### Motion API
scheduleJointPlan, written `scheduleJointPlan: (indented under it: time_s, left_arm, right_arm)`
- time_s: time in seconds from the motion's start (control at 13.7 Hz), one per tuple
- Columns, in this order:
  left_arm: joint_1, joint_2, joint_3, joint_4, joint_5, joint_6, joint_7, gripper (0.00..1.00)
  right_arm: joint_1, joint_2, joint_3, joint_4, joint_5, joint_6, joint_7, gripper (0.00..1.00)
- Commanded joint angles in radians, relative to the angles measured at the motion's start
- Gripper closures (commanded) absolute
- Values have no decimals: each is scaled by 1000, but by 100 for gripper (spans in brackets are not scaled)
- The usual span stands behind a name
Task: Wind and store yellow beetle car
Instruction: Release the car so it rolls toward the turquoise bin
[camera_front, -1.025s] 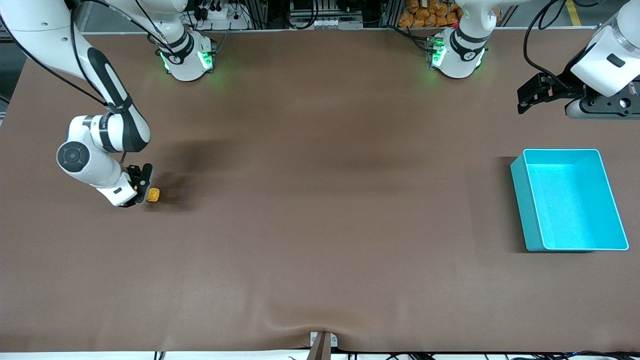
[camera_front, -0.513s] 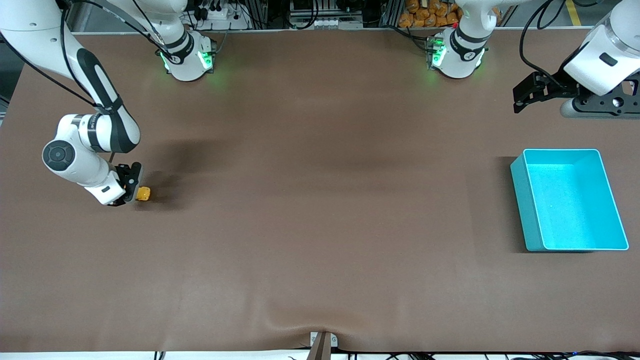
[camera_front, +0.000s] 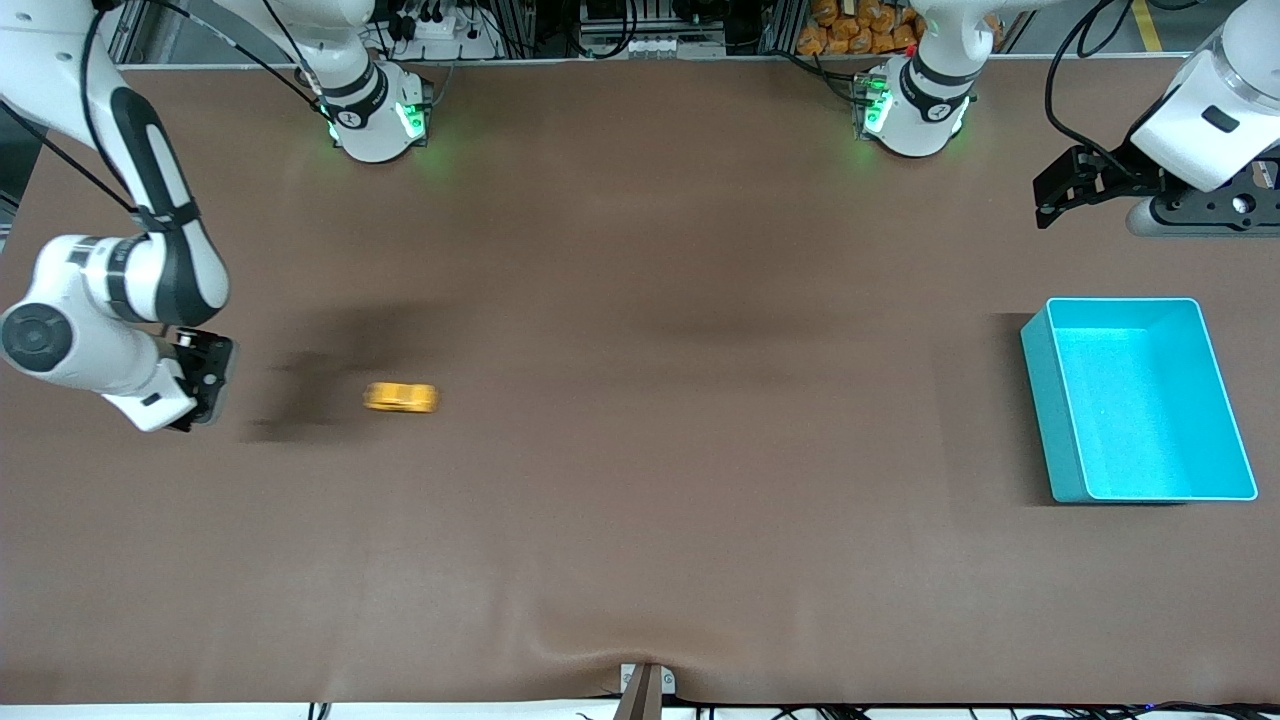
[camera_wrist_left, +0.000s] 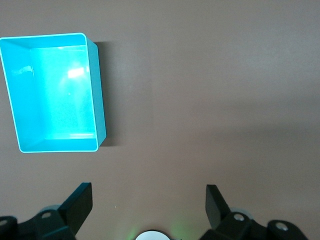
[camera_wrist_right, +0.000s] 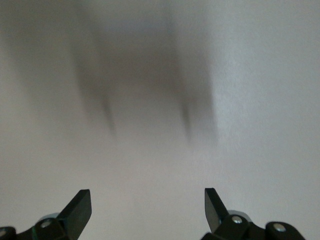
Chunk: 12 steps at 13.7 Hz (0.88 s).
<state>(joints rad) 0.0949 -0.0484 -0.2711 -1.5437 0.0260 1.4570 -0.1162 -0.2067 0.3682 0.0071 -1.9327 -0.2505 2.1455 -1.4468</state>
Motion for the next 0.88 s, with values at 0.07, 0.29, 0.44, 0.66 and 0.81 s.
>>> scheduleJointPlan:
  time_s: [0.07, 0.29, 0.44, 0.66, 0.81]
  left_arm:
    - [-3, -1, -5, 14, 28, -1, 0, 0]
    - [-3, -1, -6, 14, 26, -1, 0, 0]
    - [-4, -2, -8, 14, 17, -3, 0, 0]
    - [0, -2, -46, 13, 26, -7, -2, 0]
    - [-4, -2, -52, 13, 26, -10, -3, 0]
  right_arm:
    - [-39, -40, 14, 58, 16, -123, -44, 0]
    - [-59, -38, 11, 104, 16, -162, -66, 0]
    - [-80, -35, 13, 104, 16, -161, -69, 0]
    - [-89, -35, 11, 145, 16, -162, -66, 0]
    - [-89, -31, 11, 220, 17, -165, -58, 0]
